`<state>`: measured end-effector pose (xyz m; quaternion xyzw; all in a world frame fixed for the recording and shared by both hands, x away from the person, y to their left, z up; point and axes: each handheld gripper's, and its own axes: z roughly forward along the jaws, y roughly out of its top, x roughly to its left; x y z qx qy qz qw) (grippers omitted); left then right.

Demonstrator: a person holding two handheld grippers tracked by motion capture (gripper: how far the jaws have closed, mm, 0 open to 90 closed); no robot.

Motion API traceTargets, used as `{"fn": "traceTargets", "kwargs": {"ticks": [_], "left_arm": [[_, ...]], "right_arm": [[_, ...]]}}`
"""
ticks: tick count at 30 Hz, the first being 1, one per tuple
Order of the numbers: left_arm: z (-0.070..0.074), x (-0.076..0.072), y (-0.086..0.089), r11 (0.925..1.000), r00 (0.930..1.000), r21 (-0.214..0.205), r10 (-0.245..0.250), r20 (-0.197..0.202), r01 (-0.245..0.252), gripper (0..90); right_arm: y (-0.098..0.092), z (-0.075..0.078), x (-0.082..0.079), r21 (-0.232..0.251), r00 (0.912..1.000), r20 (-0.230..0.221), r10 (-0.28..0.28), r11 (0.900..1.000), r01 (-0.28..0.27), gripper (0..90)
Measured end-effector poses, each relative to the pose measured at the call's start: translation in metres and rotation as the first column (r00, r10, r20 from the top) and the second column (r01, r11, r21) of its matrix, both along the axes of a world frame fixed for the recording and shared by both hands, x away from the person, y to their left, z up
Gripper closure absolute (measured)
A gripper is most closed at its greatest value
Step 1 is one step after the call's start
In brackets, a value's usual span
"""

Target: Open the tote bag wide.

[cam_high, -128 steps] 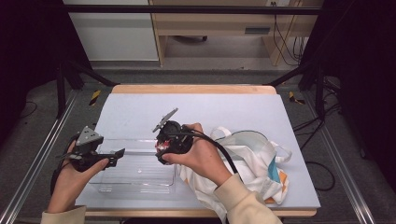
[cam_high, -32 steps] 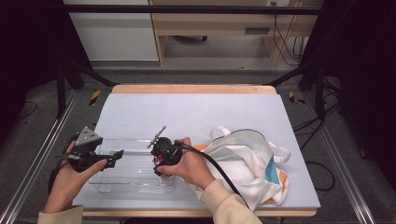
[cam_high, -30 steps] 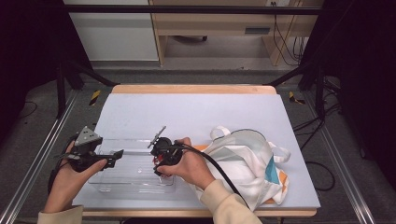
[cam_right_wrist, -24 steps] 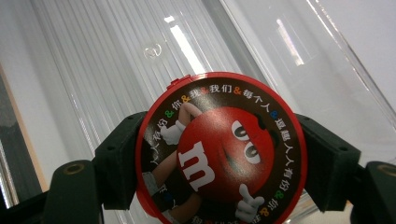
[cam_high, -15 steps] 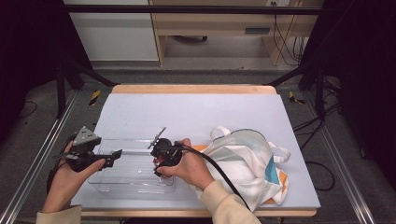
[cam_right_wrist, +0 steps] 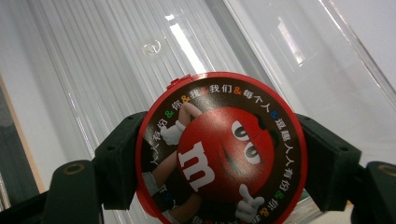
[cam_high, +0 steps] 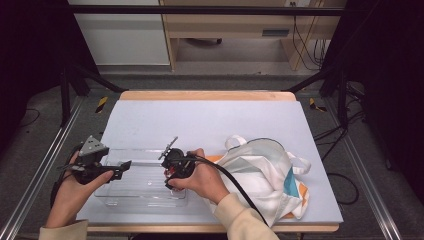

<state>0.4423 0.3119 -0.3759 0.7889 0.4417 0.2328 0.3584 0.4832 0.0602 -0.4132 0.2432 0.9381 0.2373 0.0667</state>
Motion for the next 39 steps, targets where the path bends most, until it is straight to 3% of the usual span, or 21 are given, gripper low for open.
{"fn": "traceTargets", "kwargs": {"ticks": [18, 31, 39], "left_arm": [[-0.001, 0.001, -0.001, 0.9999, 0.9999, 0.008, -0.01, -0.009, 0.01, 9.7], [-0.001, 0.0, -0.001, 0.9998, 0.9998, 0.008, -0.016, -0.01, 0.016, 9.7], [0.0, 0.0, 0.003, 1.0, 1.0, 0.004, -0.006, -0.007, 0.006, 9.7]], "right_arm": [[0.002, 0.0, 0.001, -0.012, 1.0, 0.001, -0.003, 0.9999, 0.003, 24.9], [0.003, 0.003, -0.001, -0.009, 0.9998, 0.018, -0.006, 0.9999, 0.006, 12.7], [-0.001, 0.01, -0.004, 0.016, 0.9995, 0.031, -0.005, 0.9999, 0.005, 10.9]]}}
